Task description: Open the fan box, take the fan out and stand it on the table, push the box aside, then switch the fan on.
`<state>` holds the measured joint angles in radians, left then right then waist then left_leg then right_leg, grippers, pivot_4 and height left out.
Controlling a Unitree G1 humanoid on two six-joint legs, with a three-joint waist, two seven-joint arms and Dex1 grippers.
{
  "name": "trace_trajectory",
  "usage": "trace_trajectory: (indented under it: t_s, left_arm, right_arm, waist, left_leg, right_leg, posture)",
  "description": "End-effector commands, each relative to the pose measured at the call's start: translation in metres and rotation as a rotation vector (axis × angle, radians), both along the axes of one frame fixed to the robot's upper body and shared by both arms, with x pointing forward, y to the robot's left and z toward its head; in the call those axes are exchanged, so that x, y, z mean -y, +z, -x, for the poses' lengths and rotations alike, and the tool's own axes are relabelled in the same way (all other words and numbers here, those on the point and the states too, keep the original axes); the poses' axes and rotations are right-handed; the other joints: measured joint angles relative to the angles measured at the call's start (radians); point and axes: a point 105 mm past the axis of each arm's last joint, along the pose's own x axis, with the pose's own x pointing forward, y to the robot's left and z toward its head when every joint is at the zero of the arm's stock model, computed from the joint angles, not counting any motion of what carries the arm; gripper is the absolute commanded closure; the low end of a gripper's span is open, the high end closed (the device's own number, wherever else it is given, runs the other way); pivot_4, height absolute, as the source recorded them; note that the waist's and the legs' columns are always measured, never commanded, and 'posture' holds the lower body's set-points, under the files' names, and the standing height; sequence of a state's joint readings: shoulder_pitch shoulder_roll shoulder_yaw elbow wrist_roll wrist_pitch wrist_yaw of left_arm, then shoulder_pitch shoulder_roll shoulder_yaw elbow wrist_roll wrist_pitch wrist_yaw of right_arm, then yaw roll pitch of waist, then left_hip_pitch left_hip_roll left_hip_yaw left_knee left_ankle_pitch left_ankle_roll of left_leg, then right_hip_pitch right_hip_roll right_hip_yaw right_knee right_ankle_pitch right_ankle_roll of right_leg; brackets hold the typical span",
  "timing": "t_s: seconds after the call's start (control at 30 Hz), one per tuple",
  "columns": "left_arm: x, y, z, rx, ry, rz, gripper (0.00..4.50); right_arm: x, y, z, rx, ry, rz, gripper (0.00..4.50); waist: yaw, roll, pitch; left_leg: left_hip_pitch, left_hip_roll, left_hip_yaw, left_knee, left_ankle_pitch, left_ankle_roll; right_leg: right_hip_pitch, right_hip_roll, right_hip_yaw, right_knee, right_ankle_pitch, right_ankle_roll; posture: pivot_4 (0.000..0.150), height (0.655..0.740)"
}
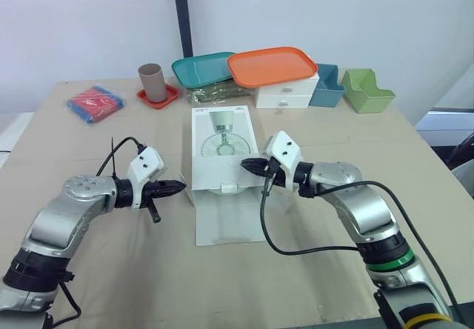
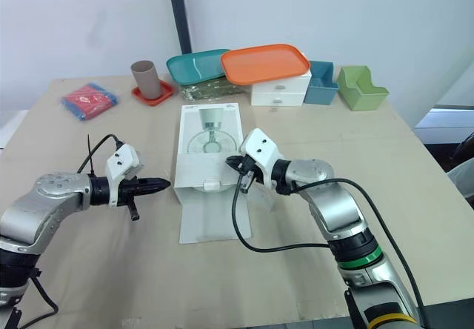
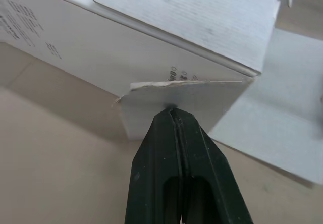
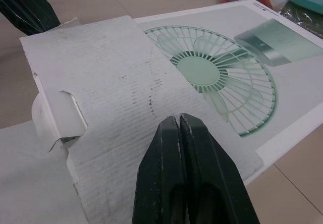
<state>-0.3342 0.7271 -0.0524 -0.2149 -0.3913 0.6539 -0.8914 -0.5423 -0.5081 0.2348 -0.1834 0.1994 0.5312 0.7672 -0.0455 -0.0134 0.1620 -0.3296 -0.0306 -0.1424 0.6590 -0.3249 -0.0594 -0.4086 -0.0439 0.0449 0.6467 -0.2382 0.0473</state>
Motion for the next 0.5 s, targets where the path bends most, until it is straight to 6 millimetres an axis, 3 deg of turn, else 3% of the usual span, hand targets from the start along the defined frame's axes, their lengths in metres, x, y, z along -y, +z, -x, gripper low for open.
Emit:
trace_trajectory:
  t_s: [0.03,0.5]
  left_arm:
    - [-0.001,0.008,-0.007,0.058,0.046,0.032,4.50]
    - [0.031,0.003,-0.008,0.044,0.045,0.165,4.50]
  right_arm:
    - [0.003,-0.005,0.002,-0.015,0.003,0.018,4.42]
    - [-0.002,-0.006,0.010,-0.038,0.039,0.013,4.42]
  waist:
    - [0.000,0.000,0.000]
    - [0.004,0.000,0.000]
  left_leg:
    - [0.000,0.000,0.000,0.000,0.000,0.000]
    - [0.000,-0.001,-0.001,0.000,0.000,-0.001]
  right_leg:
    - [0.000,0.000,0.000,0.000,0.000,0.000]
    - [0.000,-0.001,0.000,0.000,0.000,0.000]
  posture:
    - [0.150,0.7400]
    - [0.150,0.7400]
